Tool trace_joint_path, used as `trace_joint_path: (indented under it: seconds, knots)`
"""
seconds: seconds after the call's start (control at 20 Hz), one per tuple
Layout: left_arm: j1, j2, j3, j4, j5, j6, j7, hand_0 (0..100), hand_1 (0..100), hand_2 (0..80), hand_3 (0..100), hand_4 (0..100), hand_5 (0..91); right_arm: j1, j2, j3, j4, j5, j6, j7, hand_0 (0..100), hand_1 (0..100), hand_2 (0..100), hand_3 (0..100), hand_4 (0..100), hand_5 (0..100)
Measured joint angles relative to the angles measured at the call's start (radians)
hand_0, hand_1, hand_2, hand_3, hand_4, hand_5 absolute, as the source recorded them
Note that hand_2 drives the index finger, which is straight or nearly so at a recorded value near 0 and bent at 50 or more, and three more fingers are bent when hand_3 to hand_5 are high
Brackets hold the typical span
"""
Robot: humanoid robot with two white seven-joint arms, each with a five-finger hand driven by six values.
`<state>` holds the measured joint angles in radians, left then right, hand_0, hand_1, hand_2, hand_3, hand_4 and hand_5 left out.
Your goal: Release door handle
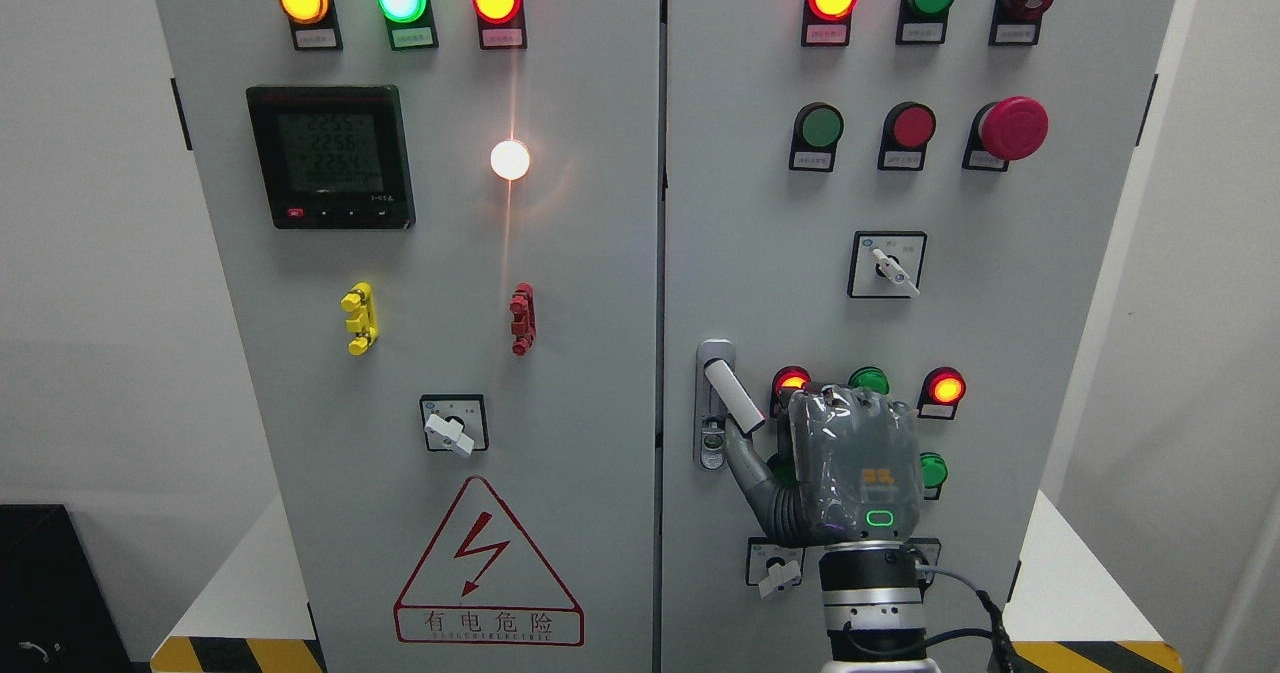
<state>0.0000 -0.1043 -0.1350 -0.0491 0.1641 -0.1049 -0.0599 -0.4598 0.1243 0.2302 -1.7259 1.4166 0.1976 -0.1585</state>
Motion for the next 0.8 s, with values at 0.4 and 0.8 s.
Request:
trace_joint_path:
  seconds: [0.4,0.8]
  knots:
    - [0.0,0.0,0.0,0.0,0.0,-0.003,0.0,12,56,0.0,0,0,0.0,0.001,0.0,-0.001,-0.004,0.0,0.0,0.0,55,39,93,100,99,100]
    - [0.0,0.0,0.0,0.0,0.0,0.0,0.0,12,56,0.0,0,0,0.0,0.001,-0.001,-0.003,-0.006,0.0,0.0,-0.002,55,39,93,100,99,100]
